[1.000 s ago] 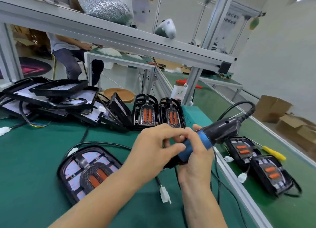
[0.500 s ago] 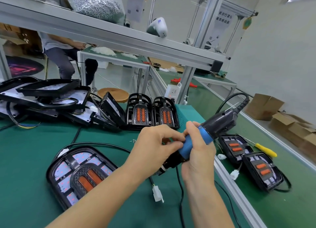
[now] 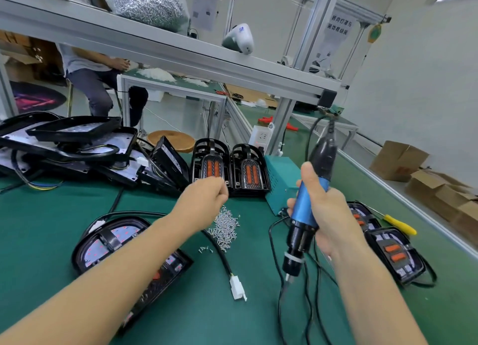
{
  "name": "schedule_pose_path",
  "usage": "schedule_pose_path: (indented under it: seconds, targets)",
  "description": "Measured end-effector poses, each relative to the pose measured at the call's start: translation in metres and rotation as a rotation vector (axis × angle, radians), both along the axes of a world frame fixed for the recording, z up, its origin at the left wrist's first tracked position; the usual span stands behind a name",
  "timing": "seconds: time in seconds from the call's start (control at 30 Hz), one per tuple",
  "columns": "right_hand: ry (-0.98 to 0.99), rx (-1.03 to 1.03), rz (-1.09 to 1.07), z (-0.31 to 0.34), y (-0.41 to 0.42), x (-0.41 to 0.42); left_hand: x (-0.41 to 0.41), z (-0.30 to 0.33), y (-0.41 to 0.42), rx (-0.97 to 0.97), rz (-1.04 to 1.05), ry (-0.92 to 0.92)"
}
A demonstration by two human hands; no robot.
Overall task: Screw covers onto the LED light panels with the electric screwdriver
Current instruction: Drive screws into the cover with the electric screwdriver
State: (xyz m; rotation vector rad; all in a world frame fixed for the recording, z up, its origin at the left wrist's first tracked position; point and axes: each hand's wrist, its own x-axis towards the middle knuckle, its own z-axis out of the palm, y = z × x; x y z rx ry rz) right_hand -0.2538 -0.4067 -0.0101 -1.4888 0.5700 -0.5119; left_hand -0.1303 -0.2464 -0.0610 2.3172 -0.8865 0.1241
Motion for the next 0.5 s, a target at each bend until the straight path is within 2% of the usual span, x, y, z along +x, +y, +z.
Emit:
schedule_pose_path:
  seconds: [0.13, 0.23, 0.33, 0.5]
  targets:
    - [0.319, -0.244, 0.042, -0.02, -0.025, 0.008, 0.015, -0.026, -0.008, 0.312, 0.06, -0.061]
    - [0.578, -0.472, 0.058, -0.05, -0.04, 0.02, 0.023, -0.04, -0.011, 0.473, 0.102, -0.091]
    - [0.818, -0.747, 0.091, -0.078, -0.047, 0.028, 0.03, -0.05, -0.009, 0.552, 0.122, -0.09]
    - [1.009, -0.941, 0.141, -0.112, -0.047, 0.039, 0.036, -0.063, -0.009, 0.572, 0.132, -0.116]
